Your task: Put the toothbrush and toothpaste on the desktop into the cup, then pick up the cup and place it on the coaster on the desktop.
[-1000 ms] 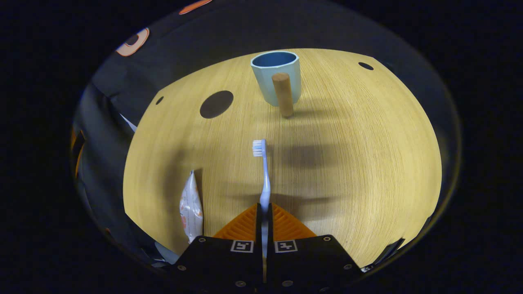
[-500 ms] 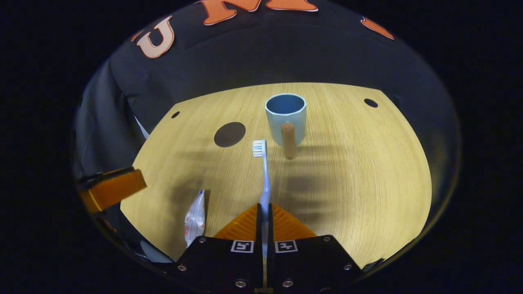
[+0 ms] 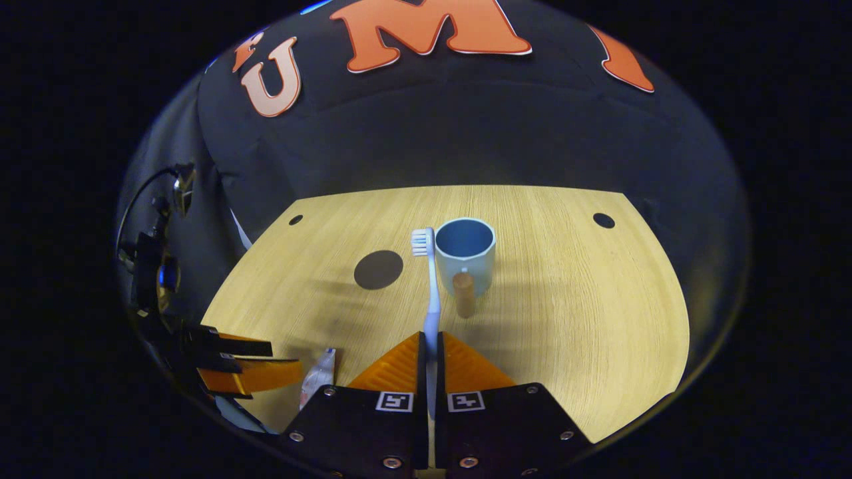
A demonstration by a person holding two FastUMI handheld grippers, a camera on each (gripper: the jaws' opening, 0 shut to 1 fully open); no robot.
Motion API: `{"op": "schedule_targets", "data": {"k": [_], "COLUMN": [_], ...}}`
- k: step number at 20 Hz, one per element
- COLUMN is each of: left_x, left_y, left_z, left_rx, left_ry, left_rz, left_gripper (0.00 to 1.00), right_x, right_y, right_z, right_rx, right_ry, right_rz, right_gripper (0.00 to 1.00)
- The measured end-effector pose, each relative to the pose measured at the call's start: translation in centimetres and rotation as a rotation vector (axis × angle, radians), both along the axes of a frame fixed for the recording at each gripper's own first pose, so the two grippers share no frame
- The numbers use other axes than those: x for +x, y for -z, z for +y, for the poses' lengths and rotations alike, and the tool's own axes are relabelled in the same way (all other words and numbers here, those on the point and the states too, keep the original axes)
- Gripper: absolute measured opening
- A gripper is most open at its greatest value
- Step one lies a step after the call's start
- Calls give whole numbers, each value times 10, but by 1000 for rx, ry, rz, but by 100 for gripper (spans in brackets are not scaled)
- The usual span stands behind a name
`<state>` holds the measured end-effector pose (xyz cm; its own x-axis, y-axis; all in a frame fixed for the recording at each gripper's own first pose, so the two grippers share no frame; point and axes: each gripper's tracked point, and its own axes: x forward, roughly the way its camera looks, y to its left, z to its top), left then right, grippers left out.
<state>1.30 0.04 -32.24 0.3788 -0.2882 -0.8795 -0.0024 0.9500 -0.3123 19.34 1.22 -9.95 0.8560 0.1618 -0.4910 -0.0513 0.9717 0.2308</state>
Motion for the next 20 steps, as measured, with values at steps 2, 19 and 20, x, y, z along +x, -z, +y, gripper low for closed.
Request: {"op": "schedule_targets", "data": {"k": [2,19,20], "left_x": [-1,31,43], "left_y": [10,60,57], "left_z": [-3,-19,-21], "left_rx": [0,-44,-58], "left_ry": [9,38,34], "left_rz": [46,284,278], "left_gripper": [98,33,29], "right_x": [6,71,74], "right_y": [-10,-56,-55], "right_z": [-4,-32,-32], "right_rx": [3,46,53], "right_ry": [3,25,23], "right_rz": [-31,-200,-195], "right_gripper": [4,4,5]}}
